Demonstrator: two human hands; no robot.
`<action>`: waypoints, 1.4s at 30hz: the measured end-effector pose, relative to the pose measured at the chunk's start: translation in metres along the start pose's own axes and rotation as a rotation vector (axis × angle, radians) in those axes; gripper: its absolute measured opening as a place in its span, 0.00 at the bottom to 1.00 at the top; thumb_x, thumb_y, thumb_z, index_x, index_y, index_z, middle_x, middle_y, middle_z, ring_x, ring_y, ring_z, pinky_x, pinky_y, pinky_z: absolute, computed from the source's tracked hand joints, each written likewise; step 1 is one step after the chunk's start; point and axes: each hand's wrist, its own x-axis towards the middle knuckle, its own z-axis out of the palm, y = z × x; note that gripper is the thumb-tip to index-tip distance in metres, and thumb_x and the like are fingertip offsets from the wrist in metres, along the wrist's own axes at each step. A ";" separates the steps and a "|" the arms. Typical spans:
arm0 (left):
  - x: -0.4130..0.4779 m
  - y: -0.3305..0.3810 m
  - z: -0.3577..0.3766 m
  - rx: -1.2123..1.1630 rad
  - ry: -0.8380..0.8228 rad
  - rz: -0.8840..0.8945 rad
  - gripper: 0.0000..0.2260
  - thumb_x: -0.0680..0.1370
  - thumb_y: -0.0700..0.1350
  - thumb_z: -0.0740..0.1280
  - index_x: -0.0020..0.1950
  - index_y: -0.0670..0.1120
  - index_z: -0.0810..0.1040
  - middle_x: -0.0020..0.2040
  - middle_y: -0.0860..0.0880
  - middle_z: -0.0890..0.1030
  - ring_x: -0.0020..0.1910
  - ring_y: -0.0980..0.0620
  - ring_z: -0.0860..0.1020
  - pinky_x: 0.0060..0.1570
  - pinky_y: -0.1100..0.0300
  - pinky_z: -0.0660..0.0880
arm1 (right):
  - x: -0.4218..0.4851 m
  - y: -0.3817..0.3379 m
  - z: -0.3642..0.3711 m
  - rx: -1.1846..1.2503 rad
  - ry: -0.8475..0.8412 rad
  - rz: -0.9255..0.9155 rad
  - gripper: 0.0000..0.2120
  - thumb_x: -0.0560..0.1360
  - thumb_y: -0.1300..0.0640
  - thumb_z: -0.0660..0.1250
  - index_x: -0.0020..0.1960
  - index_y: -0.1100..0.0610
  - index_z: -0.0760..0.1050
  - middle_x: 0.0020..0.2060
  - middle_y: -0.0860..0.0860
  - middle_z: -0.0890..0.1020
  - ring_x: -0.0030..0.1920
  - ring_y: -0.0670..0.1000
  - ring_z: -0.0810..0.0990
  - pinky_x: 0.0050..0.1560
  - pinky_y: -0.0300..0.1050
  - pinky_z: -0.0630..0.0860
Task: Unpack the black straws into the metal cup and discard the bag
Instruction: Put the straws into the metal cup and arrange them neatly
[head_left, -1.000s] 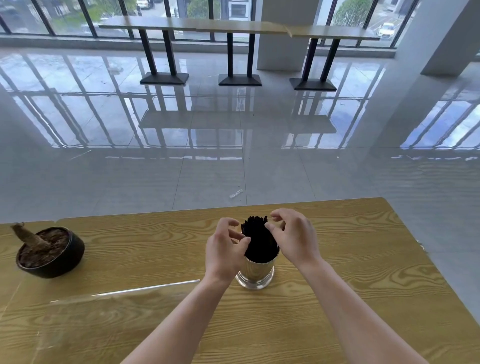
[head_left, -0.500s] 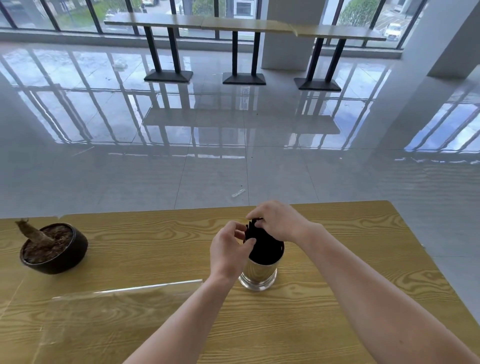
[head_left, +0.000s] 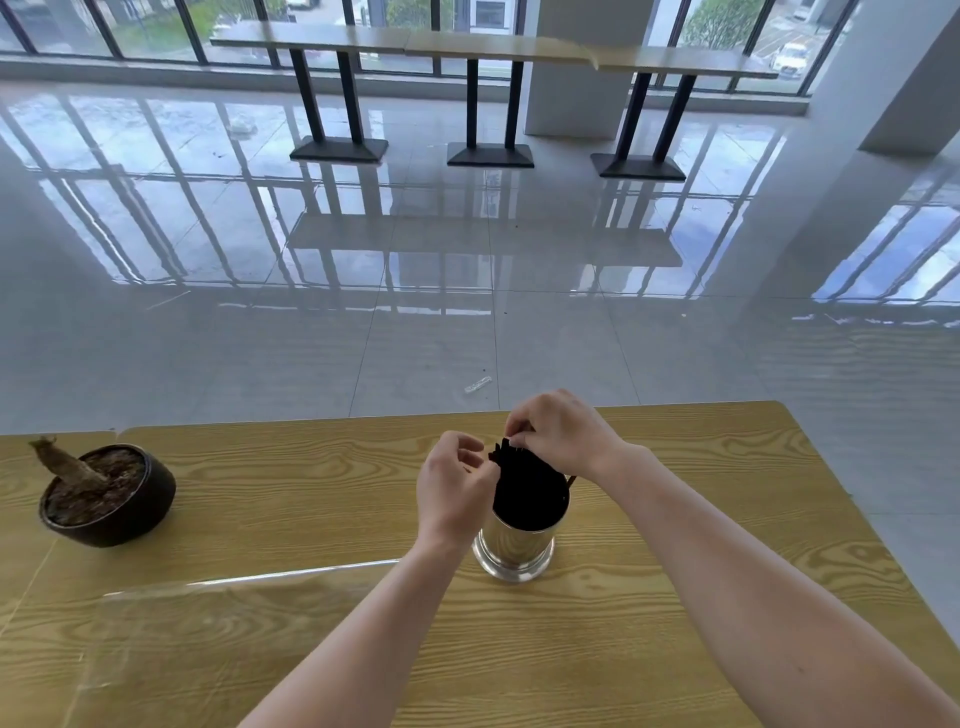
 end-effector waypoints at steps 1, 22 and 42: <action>0.004 0.002 0.000 0.006 0.010 0.005 0.08 0.73 0.41 0.69 0.51 0.49 0.81 0.43 0.53 0.82 0.44 0.51 0.80 0.44 0.57 0.76 | 0.000 0.000 0.000 -0.008 0.005 -0.002 0.06 0.77 0.59 0.71 0.51 0.55 0.86 0.47 0.50 0.88 0.49 0.50 0.84 0.49 0.40 0.75; 0.029 0.010 -0.005 0.111 -0.159 0.056 0.03 0.73 0.48 0.73 0.42 0.54 0.87 0.39 0.59 0.87 0.42 0.62 0.83 0.47 0.56 0.82 | 0.007 -0.003 -0.002 -0.058 -0.111 0.002 0.09 0.78 0.59 0.67 0.52 0.53 0.86 0.48 0.50 0.88 0.51 0.51 0.84 0.54 0.50 0.81; 0.035 0.006 -0.006 0.074 -0.169 -0.042 0.06 0.78 0.47 0.72 0.43 0.50 0.88 0.38 0.55 0.87 0.39 0.57 0.84 0.43 0.56 0.82 | 0.008 -0.007 -0.003 -0.041 -0.137 -0.025 0.10 0.77 0.57 0.68 0.52 0.49 0.86 0.48 0.47 0.88 0.49 0.49 0.84 0.52 0.48 0.81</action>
